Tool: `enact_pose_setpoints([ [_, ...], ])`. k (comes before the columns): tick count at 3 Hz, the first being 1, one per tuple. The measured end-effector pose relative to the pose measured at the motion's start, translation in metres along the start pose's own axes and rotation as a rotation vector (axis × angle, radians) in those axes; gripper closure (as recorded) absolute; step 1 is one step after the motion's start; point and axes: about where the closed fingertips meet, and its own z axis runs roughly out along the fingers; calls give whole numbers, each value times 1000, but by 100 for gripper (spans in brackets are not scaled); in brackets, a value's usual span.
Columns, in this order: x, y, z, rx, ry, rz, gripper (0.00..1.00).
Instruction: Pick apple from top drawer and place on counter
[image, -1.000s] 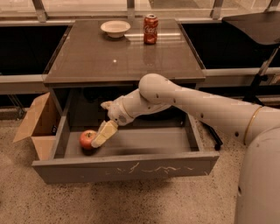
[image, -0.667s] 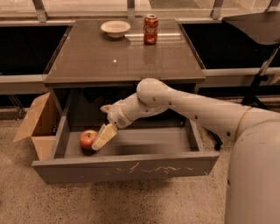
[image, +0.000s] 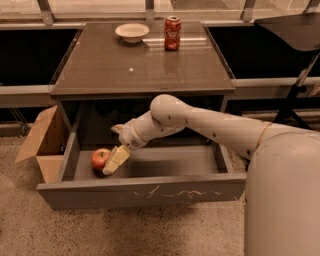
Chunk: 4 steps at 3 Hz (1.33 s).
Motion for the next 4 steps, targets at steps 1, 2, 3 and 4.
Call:
enact_pose_setpoints([
  [1,11,-7,22,1,23,-2,0],
  [2,15,-10,32,-3,29,2,0],
  [3,16,-11,37,-5,28,3,14],
  [4,16,-11,38,-3,28,5,37],
])
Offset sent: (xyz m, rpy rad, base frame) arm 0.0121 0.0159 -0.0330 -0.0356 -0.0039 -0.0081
